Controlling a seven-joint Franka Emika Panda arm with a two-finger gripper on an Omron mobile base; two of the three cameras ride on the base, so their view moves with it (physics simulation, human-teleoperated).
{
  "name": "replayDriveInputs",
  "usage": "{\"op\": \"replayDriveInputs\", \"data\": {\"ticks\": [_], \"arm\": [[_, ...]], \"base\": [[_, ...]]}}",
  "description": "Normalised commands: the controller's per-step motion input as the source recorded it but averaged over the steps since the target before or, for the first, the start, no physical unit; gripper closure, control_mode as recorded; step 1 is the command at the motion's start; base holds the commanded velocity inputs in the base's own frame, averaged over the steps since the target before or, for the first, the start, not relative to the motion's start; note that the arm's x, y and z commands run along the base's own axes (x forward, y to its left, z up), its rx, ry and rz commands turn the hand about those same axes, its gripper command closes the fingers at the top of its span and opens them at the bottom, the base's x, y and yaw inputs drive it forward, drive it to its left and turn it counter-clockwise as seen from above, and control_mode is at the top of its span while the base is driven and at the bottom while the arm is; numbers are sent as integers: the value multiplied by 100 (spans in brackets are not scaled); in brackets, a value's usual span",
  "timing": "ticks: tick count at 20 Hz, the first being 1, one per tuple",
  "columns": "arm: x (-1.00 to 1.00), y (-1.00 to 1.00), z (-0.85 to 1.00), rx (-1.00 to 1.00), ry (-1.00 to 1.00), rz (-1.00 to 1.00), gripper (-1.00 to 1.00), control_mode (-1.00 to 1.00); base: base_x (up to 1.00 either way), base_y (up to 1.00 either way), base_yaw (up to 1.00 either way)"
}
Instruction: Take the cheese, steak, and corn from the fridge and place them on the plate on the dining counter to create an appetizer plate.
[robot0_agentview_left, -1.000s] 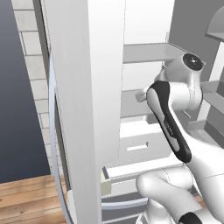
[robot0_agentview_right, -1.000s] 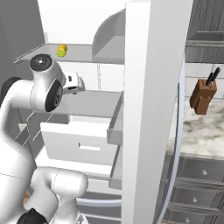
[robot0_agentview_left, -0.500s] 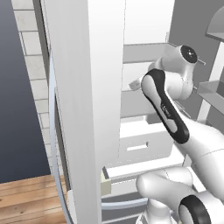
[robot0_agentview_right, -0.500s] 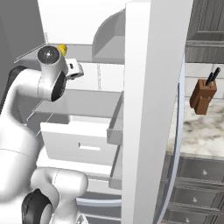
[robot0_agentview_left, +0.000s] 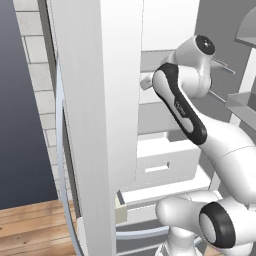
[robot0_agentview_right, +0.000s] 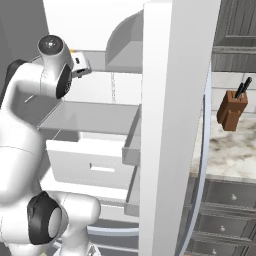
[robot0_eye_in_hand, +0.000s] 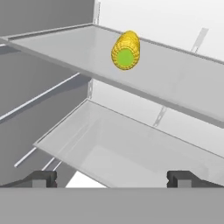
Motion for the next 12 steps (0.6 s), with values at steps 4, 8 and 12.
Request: {"op": "replayDriveInputs", "data": {"ticks": [4,8,12], "arm": [[9,0,15,1,-7,0,-100,-100],[19,0,1,3,-2,0,-100,-100],[31,1,0,7,-6,0,-100,-100]], "base": [[0,0,0],[0,0,0],[0,0,0]]}}
